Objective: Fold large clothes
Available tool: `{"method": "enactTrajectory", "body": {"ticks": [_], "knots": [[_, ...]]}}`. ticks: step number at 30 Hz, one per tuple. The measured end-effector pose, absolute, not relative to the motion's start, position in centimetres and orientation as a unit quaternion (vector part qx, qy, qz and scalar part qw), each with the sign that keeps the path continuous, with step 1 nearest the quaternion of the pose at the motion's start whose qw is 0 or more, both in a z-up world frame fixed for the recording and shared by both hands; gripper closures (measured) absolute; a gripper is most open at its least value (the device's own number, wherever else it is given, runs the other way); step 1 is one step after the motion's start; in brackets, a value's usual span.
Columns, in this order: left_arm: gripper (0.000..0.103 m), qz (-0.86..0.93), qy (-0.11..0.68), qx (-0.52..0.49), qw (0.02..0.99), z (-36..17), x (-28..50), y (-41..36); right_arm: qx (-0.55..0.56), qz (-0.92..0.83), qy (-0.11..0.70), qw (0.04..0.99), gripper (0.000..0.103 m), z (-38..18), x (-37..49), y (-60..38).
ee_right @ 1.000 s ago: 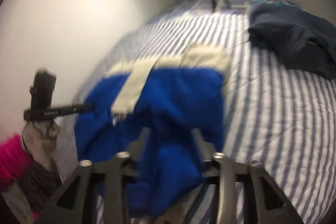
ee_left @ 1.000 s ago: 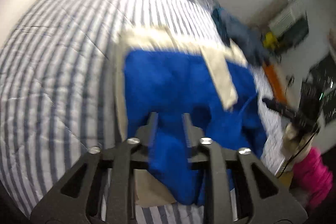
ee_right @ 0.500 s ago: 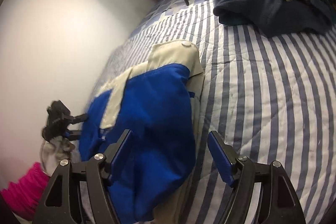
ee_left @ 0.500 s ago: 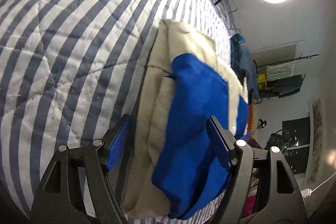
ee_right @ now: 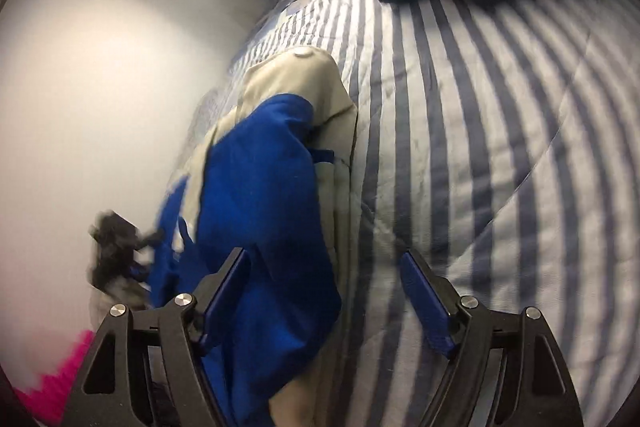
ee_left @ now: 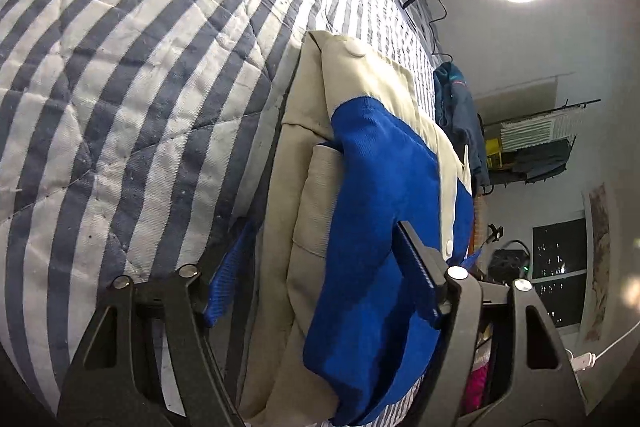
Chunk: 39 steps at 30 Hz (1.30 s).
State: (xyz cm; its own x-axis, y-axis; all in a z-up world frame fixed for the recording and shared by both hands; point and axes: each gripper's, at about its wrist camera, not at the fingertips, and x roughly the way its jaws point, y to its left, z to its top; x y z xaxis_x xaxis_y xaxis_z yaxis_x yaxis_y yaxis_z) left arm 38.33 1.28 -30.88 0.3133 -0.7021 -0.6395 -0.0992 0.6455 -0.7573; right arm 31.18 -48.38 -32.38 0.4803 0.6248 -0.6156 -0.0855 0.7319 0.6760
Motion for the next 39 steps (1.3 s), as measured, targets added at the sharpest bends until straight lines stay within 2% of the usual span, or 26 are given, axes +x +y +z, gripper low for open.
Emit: {"method": "enactTrajectory", "body": {"ticks": [1, 2, 3, 4, 8, 10, 12, 14, 16, 17, 20, 22, 25, 28, 29, 30, 32, 33, 36, 38, 39], "knots": [[0.038, -0.212, 0.548, -0.368, 0.721, -31.0, 38.4, 1.2, 0.300, 0.226, 0.457, 0.806, 0.023, -32.5, 31.3, -48.4], [0.043, -0.217, 0.552, -0.370, 0.715, -31.2, 38.6, 0.9, 0.306, 0.237, 0.456, 0.801, 0.028, -32.6, 31.5, -48.1], [0.045, -0.217, 0.553, -0.370, 0.714, -31.3, 38.8, 0.6, 0.312, 0.248, 0.458, 0.794, 0.035, -32.7, 31.8, -47.8], [0.046, -0.216, 0.552, -0.367, 0.717, -31.3, 38.8, 0.4, 0.320, 0.262, 0.467, 0.782, 0.048, -33.0, 32.0, -47.2], [0.047, -0.217, 0.553, -0.345, 0.726, -30.4, 38.6, -0.4, 0.273, 0.265, 0.467, 0.798, 0.048, -32.3, 31.8, -45.9], [0.041, -0.212, 0.556, -0.342, 0.728, -30.5, 38.7, -0.6, 0.284, 0.253, 0.475, 0.793, 0.048, -33.1, 32.3, -46.2], [0.037, -0.214, 0.550, -0.355, 0.725, -30.9, 38.7, -0.6, 0.302, 0.249, 0.470, 0.791, 0.046, -33.6, 32.3, -46.3], [0.037, -0.214, 0.547, -0.340, 0.735, -30.6, 38.8, -1.4, 0.286, 0.240, 0.472, 0.799, 0.039, -33.2, 32.1, -45.4], [0.039, -0.208, 0.547, -0.316, 0.747, -30.1, 38.9, -2.2, 0.267, 0.228, 0.479, 0.805, 0.039, -32.7, 32.2, -44.2], [0.048, -0.204, 0.547, -0.306, 0.752, -30.0, 38.8, -2.6, 0.253, 0.221, 0.482, 0.809, 0.047, -32.5, 32.1, -43.7], [0.062, -0.199, 0.540, -0.287, 0.766, -28.7, 38.3, -3.5, 0.210, 0.201, 0.485, 0.825, 0.067, -31.0, 31.6, -42.0], [0.066, -0.203, 0.534, -0.270, 0.775, -27.6, 38.1, -4.0, 0.179, 0.197, 0.479, 0.837, 0.073, -29.8, 31.1, -41.0], [0.066, -0.207, 0.531, -0.236, 0.787, -26.8, 37.8, -4.7, 0.148, 0.188, 0.478, 0.845, 0.074, -29.3, 30.9, -39.9], [0.056, -0.194, 0.549, -0.278, 0.764, -28.6, 38.5, -4.0, 0.172, 0.181, 0.487, 0.837, 0.061, -30.3, 31.6, -39.9], [0.044, -0.190, 0.555, -0.291, 0.755, -29.4, 38.7, -3.8, 0.180, 0.181, 0.490, 0.834, 0.056, -30.8, 31.8, -39.9], [0.038, -0.191, 0.559, -0.297, 0.750, -29.9, 38.9, -3.7, 0.184, 0.181, 0.491, 0.832, 0.054, -31.0, 32.0, -39.8], [0.038, -0.196, 0.545, -0.308, 0.755, -30.2, 38.7, -3.7, 0.198, 0.175, 0.491, 0.830, 0.051, -31.7, 32.1, -40.3], [0.048, -0.194, 0.540, -0.293, 0.765, -30.0, 38.5, -4.2, 0.195, 0.170, 0.491, 0.832, 0.051, -31.7, 32.1, -40.1], [0.063, -0.194, 0.532, -0.261, 0.782, -28.8, 38.2, -5.2, 0.144, 0.169, 0.489, 0.843, 0.065, -30.2, 32.1, -38.4], [0.068, -0.197, 0.528, -0.255, 0.786, -28.1, 38.0, -5.2, 0.123, 0.165, 0.482, 0.851, 0.076, -29.0, 31.7, -37.5], [0.070, -0.198, 0.524, -0.251, 0.789, -27.5, 37.9, -5.4, 0.106, 0.160, 0.480, 0.856, 0.077, -28.5, 31.4, -36.8]]}}
